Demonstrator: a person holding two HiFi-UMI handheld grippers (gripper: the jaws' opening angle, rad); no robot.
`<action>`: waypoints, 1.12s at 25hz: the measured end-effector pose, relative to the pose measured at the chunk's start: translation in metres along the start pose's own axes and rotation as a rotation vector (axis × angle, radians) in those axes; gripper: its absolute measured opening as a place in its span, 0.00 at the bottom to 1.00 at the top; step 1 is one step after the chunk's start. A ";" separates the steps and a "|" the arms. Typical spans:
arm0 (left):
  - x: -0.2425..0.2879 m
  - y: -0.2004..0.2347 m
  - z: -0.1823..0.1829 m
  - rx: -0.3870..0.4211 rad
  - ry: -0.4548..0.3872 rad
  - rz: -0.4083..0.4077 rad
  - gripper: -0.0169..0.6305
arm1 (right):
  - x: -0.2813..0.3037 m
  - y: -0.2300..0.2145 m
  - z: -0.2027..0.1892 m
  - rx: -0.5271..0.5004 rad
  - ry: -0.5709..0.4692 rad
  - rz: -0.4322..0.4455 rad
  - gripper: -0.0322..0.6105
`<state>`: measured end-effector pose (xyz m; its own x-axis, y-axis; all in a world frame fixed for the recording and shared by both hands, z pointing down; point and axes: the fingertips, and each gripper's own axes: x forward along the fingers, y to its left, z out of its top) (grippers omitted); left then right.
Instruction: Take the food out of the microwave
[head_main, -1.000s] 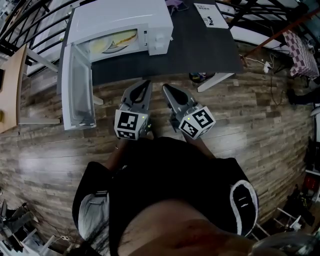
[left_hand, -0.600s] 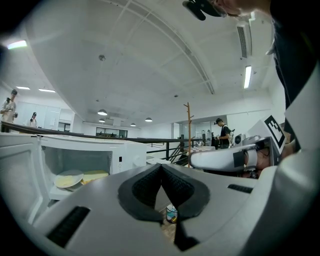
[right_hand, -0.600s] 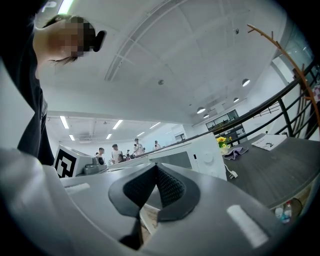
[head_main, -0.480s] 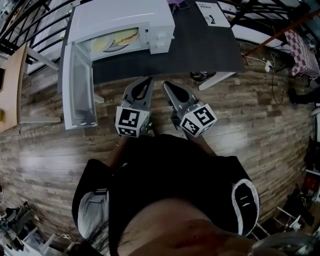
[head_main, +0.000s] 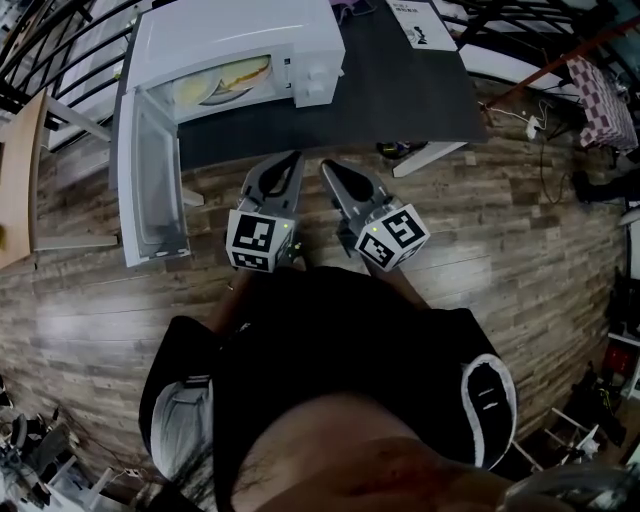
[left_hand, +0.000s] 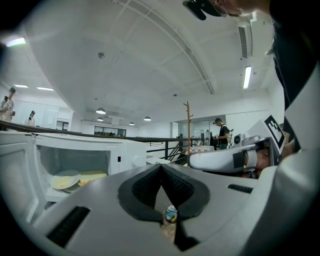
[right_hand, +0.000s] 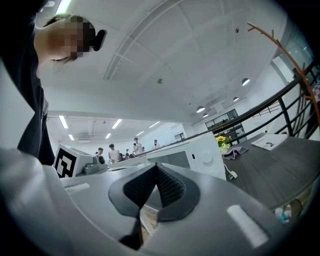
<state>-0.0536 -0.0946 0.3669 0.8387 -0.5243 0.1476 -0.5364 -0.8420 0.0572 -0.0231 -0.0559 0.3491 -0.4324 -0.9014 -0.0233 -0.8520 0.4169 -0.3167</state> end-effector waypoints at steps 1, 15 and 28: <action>0.002 0.001 0.001 0.001 -0.003 -0.003 0.04 | 0.002 -0.002 0.000 0.001 -0.002 -0.003 0.05; 0.024 0.039 0.005 -0.017 -0.029 -0.026 0.04 | 0.041 -0.018 -0.001 -0.017 0.018 -0.026 0.05; 0.017 0.076 -0.003 -0.057 -0.041 0.007 0.04 | 0.077 -0.011 -0.009 -0.045 0.054 -0.007 0.05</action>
<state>-0.0806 -0.1675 0.3762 0.8372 -0.5362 0.1078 -0.5461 -0.8301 0.1123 -0.0495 -0.1284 0.3591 -0.4402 -0.8974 0.0302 -0.8671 0.4161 -0.2738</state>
